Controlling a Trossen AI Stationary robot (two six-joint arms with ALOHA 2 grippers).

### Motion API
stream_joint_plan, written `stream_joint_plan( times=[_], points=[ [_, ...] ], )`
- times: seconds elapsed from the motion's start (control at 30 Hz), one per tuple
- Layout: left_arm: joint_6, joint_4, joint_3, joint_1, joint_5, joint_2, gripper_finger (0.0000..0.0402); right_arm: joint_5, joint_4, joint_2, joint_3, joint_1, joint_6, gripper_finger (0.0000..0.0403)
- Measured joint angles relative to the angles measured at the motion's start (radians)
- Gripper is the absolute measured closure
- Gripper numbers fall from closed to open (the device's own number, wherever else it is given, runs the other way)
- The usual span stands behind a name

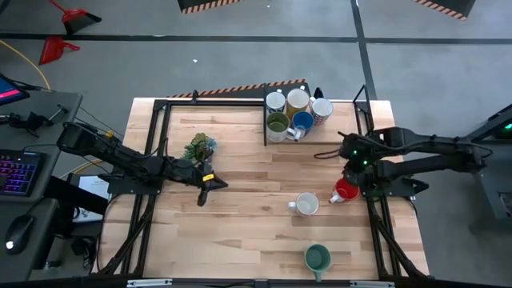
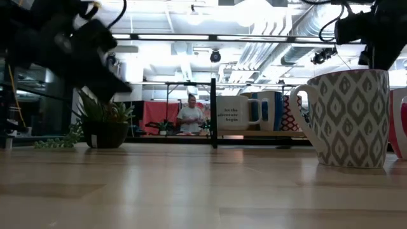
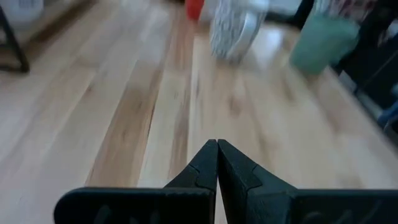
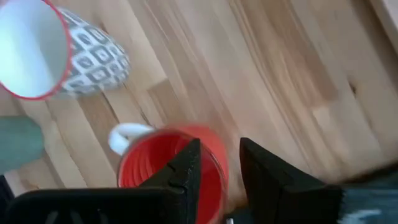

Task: Place coffee mugs
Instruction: Adjust the white gray mug on the table

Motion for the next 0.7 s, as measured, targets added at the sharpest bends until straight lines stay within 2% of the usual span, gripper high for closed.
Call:
stream_joint_plan(
  times=[0.07,0.17,0.27,0.37,0.5,0.7],
  points=[
    [0.019,0.017,0.048,-0.005,0.000,0.000,0.0401,0.030,0.043,-0.009,-0.007,0.028,-0.004,0.0314],
    [0.156,-0.003,0.179,-0.020,0.006,0.000,0.0401,0.076,0.099,-0.021,-0.008,0.055,-0.025,0.0314],
    [0.322,-0.161,0.357,-0.020,0.020,0.014,0.0401,0.103,0.157,-0.040,-0.008,0.073,-0.035,0.0314],
    [0.426,-0.393,0.560,0.008,0.019,0.048,0.0401,0.126,0.178,-0.054,-0.008,0.088,-0.045,0.0314],
    [0.485,-0.645,0.820,0.060,0.019,0.166,0.0401,0.164,0.177,-0.064,-0.008,0.105,-0.060,0.0314],
    [0.513,-0.933,1.177,0.100,0.096,0.432,0.0401,0.205,0.181,-0.065,-0.008,0.131,-0.144,0.0314]
  ],
)
